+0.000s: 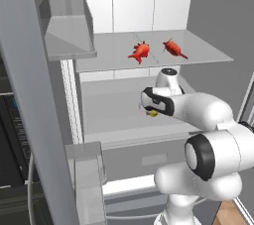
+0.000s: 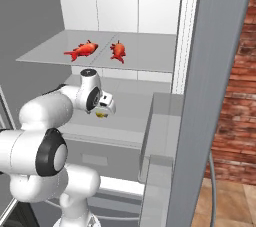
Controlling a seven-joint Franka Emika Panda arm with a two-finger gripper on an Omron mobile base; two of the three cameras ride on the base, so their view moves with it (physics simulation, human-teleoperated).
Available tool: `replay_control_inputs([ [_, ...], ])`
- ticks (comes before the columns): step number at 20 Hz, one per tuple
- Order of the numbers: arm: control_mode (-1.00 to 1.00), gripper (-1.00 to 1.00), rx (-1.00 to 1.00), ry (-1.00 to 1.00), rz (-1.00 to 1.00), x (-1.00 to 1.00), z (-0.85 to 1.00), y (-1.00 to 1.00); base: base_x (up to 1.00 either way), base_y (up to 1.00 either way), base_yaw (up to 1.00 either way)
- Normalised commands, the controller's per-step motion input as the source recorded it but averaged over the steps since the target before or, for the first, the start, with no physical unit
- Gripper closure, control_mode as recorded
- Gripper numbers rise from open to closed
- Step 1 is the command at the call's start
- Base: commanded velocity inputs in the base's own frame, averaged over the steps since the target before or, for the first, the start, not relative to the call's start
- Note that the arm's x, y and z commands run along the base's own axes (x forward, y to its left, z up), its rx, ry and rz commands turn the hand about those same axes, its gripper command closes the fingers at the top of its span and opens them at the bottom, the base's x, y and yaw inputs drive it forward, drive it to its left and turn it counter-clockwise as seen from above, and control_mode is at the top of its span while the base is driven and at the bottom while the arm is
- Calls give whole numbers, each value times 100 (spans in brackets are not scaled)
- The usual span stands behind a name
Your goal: Gather the lemon wedge and lemon from the fridge and place them on a tray on the dining counter. Then gather the fishs from the fridge and place them on the other tray.
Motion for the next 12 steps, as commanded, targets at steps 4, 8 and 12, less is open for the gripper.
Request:
replay_control_inputs([
  [4, -100, -100, 0, 1, 0, 33, -18, 0, 0, 0, 0],
  [8, -100, -100, 0, 0, 0, 36, -10, 0, 0, 0, 0],
  [12, -100, -100, 0, 1, 0, 29, -15, 0, 0, 0, 0],
])
